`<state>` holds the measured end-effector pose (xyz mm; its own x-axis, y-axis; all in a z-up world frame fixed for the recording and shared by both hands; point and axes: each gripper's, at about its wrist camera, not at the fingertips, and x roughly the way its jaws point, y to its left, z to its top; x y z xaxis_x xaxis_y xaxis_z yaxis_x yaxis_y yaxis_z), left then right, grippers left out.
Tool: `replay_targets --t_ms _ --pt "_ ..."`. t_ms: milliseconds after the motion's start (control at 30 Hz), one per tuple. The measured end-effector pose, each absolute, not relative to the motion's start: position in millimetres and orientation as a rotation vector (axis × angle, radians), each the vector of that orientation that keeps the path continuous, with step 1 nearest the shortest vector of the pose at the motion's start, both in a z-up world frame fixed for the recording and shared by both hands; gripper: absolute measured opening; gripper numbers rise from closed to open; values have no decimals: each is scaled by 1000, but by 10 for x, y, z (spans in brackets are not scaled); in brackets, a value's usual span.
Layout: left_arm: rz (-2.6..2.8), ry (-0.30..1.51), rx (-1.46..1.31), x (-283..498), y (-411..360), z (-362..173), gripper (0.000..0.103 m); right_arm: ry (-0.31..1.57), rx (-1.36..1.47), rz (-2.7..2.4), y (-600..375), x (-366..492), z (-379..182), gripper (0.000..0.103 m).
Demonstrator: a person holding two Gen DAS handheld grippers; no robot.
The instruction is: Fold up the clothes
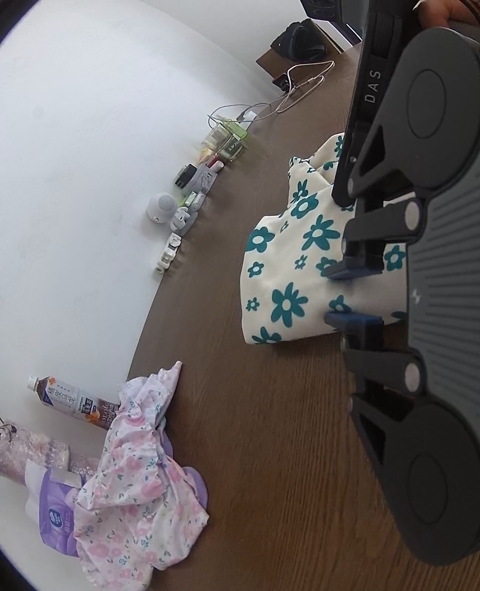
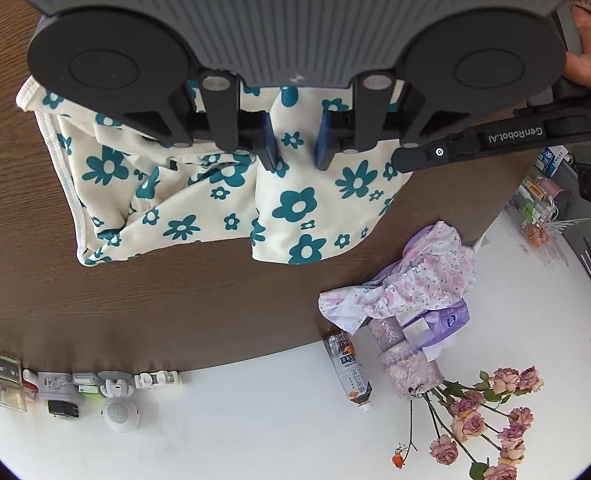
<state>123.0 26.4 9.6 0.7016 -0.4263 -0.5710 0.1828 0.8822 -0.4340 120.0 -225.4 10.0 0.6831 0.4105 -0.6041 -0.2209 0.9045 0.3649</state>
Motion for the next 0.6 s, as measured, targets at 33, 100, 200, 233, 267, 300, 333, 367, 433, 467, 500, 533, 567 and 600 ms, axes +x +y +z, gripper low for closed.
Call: replay_targets --t_ms 33,100,200,233,267,300,333,367,433,467,500,533,567,600 --pt "-345 719 -380 1242 291 102 19 739 287 365 -2279 1200 102 23" --pt "-338 717 -398 1276 327 128 22 730 304 370 -2326 1214 144 33" --pt "-322 706 -383 1376 329 187 31 701 278 359 -2321 1273 207 46" --pt "-321 712 -376 1420 316 195 33 704 267 353 -2305 1314 210 46" --pt "-324 721 -366 1475 297 196 33 709 258 348 -2289 1356 211 46" --pt "-325 734 -366 1515 287 182 33 729 267 350 -2283 1400 177 45" --pt "-326 746 -365 1555 276 168 33 750 277 352 -2276 1444 143 43" --pt "-326 751 -374 1572 275 144 33 769 287 354 -2269 1486 110 36" --pt "-335 744 -376 1572 263 114 27 777 305 368 -2266 1495 61 31" --pt "-337 739 -362 1563 252 103 23 774 303 370 -2261 1488 63 29" --pt "-341 737 -354 1557 247 96 22 772 301 374 -2258 1485 68 28" --pt "-343 738 -354 1558 250 96 22 774 295 379 -2258 1486 74 28" --pt "-345 745 -362 1569 265 99 22 776 289 383 -2258 1489 80 29" --pt "-347 751 -378 1587 289 110 23 777 289 387 -2269 1500 96 32"
